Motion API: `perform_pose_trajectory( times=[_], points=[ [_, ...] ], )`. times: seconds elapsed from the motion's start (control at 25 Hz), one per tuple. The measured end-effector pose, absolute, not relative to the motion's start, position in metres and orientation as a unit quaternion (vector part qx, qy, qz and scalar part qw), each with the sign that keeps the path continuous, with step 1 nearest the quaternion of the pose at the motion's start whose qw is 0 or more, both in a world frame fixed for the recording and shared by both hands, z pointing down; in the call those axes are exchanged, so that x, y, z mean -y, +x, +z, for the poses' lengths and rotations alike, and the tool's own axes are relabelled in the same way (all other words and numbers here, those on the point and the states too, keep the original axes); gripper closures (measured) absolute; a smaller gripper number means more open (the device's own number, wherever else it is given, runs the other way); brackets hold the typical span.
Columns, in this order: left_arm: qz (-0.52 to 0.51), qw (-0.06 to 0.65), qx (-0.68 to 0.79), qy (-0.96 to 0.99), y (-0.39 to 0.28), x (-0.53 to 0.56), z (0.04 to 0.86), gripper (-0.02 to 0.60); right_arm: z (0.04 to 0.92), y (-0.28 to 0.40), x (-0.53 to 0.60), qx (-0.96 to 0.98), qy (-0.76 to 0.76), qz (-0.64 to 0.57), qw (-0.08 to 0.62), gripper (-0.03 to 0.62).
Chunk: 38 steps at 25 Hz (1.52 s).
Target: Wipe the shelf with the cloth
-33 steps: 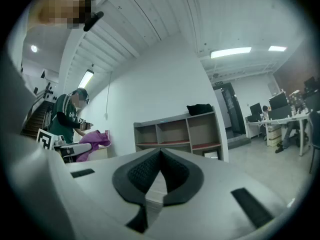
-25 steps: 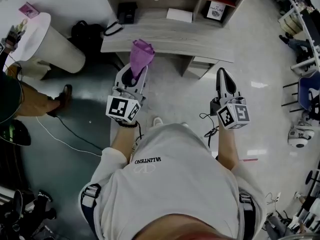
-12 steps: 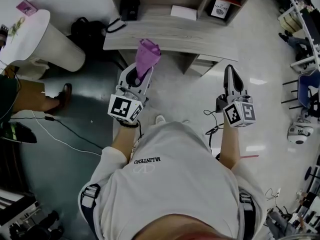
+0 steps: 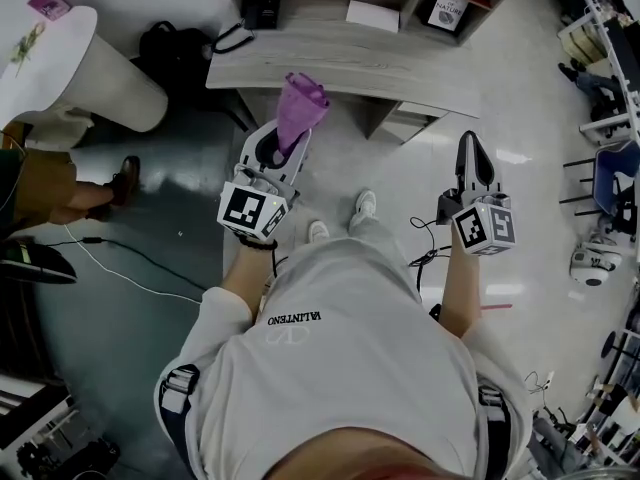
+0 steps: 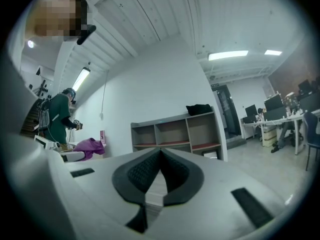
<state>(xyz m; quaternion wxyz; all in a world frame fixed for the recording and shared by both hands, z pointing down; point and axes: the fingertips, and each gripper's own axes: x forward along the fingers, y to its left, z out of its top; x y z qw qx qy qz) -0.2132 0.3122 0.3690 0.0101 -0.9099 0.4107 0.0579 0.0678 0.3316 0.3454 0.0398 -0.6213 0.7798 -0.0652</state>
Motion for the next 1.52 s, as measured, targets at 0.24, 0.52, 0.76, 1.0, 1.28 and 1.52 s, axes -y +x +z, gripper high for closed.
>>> perform_pose_trajectory(
  times=[0.24, 0.52, 0.76, 1.0, 1.28, 1.52],
  points=[
    [0.055, 0.011, -0.417, -0.907, -0.206, -0.303, 0.371, 0.483, 0.353, 0.067, -0.314, -0.789, -0.609, -0.070, 0.039, 0.595],
    [0.050, 0.017, -0.429, -0.902, -0.189, -0.273, 0.368, 0.483, 0.355, 0.077, -0.278, -0.801, -0.593, -0.071, 0.040, 0.595],
    [0.042, 0.009, -0.440, -0.897, -0.160, -0.233, 0.375, 0.483, 0.357, 0.094, -0.235, -0.812, -0.577, -0.078, 0.041, 0.595],
    [0.027, -0.002, -0.468, -0.883, -0.137, -0.191, 0.379, 0.483, 0.355, 0.112, -0.183, -0.827, -0.553, -0.086, 0.052, 0.595],
    [0.029, 0.008, -0.490, -0.871, -0.106, -0.159, 0.370, 0.483, 0.351, 0.117, -0.136, -0.859, -0.504, -0.080, 0.052, 0.595],
    [0.017, 0.014, -0.486, -0.874, -0.079, -0.146, 0.375, 0.483, 0.365, 0.123, -0.125, -0.871, -0.481, -0.090, 0.040, 0.595]
  ],
)
